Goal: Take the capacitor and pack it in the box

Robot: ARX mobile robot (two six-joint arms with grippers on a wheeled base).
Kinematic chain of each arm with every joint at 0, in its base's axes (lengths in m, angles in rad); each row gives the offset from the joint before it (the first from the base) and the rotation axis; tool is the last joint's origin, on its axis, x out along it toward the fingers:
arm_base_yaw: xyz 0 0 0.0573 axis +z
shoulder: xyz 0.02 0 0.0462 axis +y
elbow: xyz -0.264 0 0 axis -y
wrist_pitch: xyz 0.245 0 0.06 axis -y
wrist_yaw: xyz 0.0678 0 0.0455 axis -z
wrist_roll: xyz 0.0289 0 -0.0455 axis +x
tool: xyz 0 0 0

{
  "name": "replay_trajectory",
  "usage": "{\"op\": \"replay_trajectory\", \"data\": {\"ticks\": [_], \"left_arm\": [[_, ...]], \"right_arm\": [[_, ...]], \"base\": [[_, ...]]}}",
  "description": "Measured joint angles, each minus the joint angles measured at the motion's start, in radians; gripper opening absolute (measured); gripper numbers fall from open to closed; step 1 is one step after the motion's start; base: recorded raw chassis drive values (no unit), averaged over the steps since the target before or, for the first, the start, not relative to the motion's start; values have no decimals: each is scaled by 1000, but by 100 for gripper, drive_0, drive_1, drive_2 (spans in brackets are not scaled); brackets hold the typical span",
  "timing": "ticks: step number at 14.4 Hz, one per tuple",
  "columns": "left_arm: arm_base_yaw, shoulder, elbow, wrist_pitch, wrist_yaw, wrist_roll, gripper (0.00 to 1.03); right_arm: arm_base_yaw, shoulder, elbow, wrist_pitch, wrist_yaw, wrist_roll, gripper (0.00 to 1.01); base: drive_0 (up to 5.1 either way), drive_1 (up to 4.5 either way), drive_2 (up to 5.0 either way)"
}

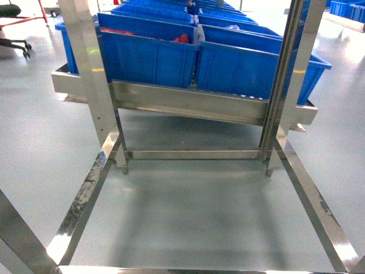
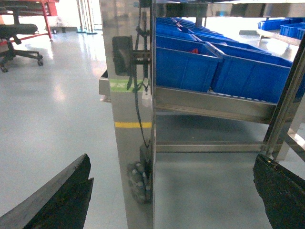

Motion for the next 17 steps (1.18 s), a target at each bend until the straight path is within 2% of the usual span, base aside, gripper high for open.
{"op": "replay_trajectory", "data": {"ticks": [17], "left_arm": [[0,0,0,0,1,0,98]], "right_arm": [[0,0,0,0,1,2,98]], "base": [[0,0,0]]}}
